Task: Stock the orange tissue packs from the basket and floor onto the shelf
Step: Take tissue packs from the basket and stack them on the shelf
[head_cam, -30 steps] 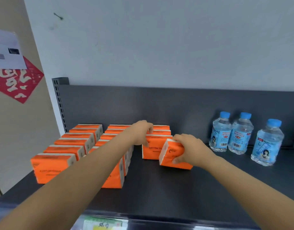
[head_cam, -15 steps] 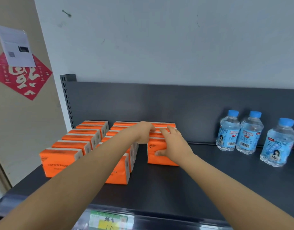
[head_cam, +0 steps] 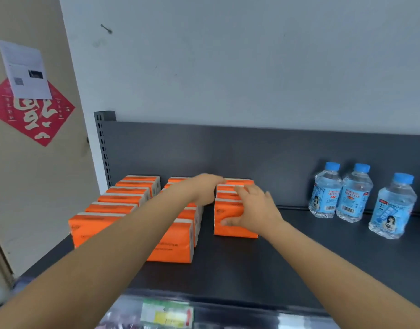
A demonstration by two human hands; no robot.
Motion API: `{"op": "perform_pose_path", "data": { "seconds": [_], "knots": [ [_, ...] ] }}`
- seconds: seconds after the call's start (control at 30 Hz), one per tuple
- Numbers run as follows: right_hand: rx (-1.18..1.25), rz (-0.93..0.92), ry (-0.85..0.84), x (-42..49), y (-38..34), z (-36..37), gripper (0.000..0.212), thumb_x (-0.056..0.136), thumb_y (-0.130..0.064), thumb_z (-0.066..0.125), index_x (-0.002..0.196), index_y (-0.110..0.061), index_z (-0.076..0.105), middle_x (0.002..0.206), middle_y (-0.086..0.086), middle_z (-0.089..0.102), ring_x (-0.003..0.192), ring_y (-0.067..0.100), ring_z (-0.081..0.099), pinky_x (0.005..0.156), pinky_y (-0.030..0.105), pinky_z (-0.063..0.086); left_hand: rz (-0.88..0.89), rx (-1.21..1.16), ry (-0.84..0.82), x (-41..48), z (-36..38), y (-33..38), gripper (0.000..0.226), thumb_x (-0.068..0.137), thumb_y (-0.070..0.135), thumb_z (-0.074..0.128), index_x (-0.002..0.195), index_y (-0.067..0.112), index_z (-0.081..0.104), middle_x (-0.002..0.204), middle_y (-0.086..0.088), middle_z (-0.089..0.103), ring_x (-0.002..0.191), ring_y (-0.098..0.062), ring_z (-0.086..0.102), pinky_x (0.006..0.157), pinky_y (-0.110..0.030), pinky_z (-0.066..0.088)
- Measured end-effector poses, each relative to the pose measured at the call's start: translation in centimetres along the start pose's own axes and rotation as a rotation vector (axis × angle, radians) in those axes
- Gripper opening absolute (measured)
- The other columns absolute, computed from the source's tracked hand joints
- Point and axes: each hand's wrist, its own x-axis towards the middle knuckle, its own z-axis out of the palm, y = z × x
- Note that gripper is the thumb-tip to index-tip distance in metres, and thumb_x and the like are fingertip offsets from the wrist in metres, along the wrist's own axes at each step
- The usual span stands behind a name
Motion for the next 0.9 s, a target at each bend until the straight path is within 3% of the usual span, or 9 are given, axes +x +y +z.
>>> {"op": "perform_pose_path", "data": {
  "seconds": [0.13,0.23,0.4,0.53,0.7,0.9],
  "knots": [
    [0.029,-0.028,0.197,-1.6,-2.5,-2.5,0.101,0.069,-0.071,0.064,0.147,-0.017,0.031,0.151,0.005,0.037,0.141,0.024,0.030,0.115,0.048,0.025,-0.011,0.047,0.048,-3.3,-1.9,-1.3,0.062,0.087,-0.001,0.045,0.147,0.012,0.035,0.153,-0.008,0.037,0.140,-0.024,0.034,0.114,-0.033,0.028],
    [0.103,-0.091,0.282,-3.2,-6.3,-3.4,0.094,0.072,-0.068,0.064,0.144,-0.016,0.036,0.147,0.005,0.043,0.137,0.025,0.036,0.110,0.041,0.032,-0.010,0.138,0.024,-6.4,-2.5,-2.8,0.063,0.088,0.012,0.052,0.148,0.013,0.033,0.153,-0.008,0.035,0.139,-0.026,0.036,0.113,-0.039,0.032],
    [0.080,-0.209,0.210,-6.9,-14.0,-2.6,0.085,0.074,-0.064,0.066,0.140,-0.017,0.043,0.140,0.005,0.049,0.129,0.027,0.044,0.106,0.042,0.038,-0.012,0.239,-0.006,-14.6,-3.1,-5.6,0.049,0.089,0.034,0.054,0.134,0.015,0.048,0.132,-0.008,0.053,0.120,-0.031,0.052,0.098,-0.045,0.045],
    [0.049,-0.256,0.089,-10.7,-20.0,0.1,0.076,0.075,-0.064,0.064,0.131,-0.015,0.051,0.132,0.005,0.055,0.125,0.027,0.049,0.101,0.040,0.041,-0.056,0.326,-0.058,-21.8,-1.6,-8.9,0.056,0.093,0.048,0.045,0.140,0.018,0.042,0.144,-0.007,0.045,0.131,-0.030,0.044,0.105,-0.044,0.039],
    [0.003,-0.268,-0.021,-14.5,-26.1,2.6,0.065,0.080,-0.064,0.058,0.124,-0.016,0.052,0.112,0.006,0.058,0.107,0.029,0.053,0.079,0.036,0.044,-0.045,0.337,-0.129,-29.0,1.1,-12.8,0.066,0.091,0.062,0.037,0.146,0.027,0.033,0.147,-0.001,0.040,0.133,-0.027,0.040,0.106,-0.045,0.038],
    [-0.001,-0.249,-0.091,-17.2,-31.2,4.5,0.067,0.081,-0.065,0.055,0.127,-0.017,0.052,0.115,0.005,0.059,0.108,0.025,0.055,0.085,0.037,0.048,-0.042,0.261,-0.167,-33.9,3.5,-15.8,0.069,0.090,0.068,0.031,0.147,0.028,0.030,0.149,0.002,0.037,0.133,-0.026,0.040,0.106,-0.047,0.038]
  ]
}}
